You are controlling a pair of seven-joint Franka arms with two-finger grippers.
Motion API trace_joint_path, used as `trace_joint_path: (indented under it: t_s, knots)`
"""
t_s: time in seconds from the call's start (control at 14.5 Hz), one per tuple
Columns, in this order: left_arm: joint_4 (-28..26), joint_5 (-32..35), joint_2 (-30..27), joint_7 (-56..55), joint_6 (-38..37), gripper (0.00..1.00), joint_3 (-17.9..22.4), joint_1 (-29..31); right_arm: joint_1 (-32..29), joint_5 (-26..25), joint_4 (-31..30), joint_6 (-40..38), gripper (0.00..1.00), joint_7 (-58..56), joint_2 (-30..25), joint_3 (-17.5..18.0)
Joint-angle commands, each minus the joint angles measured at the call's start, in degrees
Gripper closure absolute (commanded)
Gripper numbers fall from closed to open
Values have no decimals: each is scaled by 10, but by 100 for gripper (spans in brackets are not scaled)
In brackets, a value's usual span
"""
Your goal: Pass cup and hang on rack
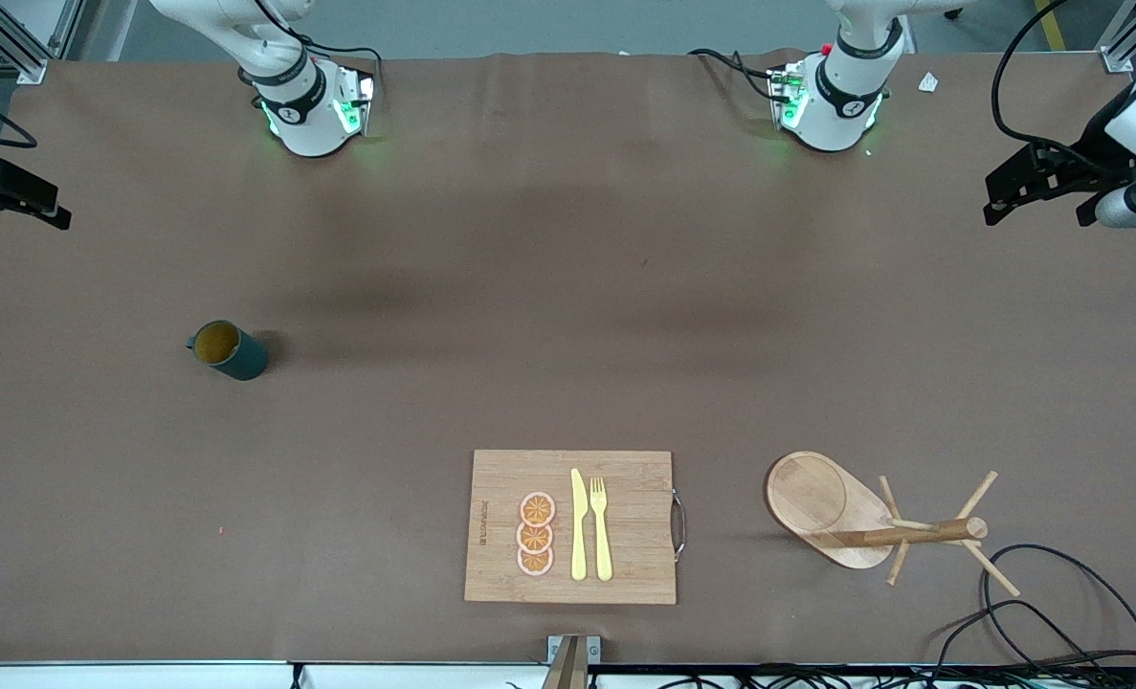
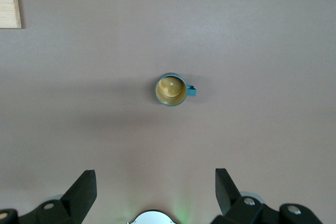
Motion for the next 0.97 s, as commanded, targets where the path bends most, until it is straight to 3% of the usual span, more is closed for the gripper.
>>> trace_joint_path:
  t_s: [0.0, 0.9]
  knots:
    - [16, -9, 11, -1, -6, 0, -2, 0, 4, -4, -19, 3, 0, -3, -17, -1]
    - [9, -10, 17, -6, 19, 0, -4, -4, 3, -2, -19, 1, 0, 7, -17, -1]
